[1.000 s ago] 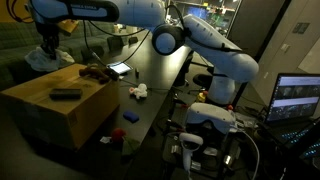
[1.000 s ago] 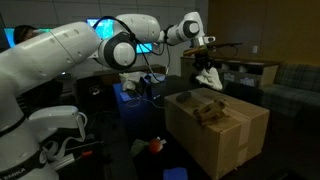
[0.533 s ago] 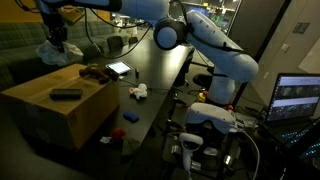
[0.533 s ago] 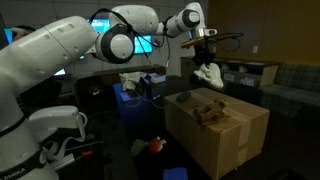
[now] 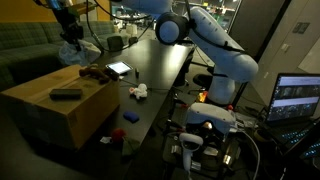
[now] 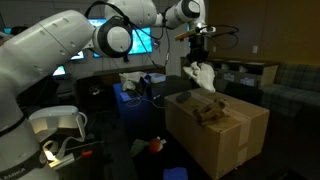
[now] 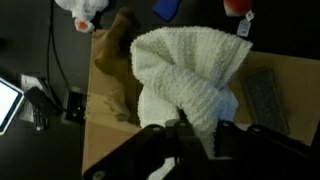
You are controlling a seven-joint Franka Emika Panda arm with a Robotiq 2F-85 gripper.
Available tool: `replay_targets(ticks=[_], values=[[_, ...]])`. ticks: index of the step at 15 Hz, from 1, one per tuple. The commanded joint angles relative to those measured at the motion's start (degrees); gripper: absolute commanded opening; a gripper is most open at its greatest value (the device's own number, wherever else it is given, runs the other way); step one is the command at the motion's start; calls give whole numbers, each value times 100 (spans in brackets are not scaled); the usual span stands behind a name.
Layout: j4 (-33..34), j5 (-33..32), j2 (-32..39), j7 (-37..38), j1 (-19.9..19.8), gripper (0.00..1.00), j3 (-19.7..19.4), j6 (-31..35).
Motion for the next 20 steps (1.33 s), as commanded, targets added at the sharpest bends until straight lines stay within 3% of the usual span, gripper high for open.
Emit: replay_targets(ticks=[1,9,13,14,15,20], values=[[-187,298,-274,637,83,10,-6,-778],[-138,857,-401,1654,124,10,102,-1933],[-285,1254,-407,1904,-7,10,220,-2851],[-440,1403,-430,1956,-61,10,259,-3046],[-1250,1431,-641,1858,-100,10,231,-2734],[-2563,1409,-641,1403,-471,10,167,-2827]])
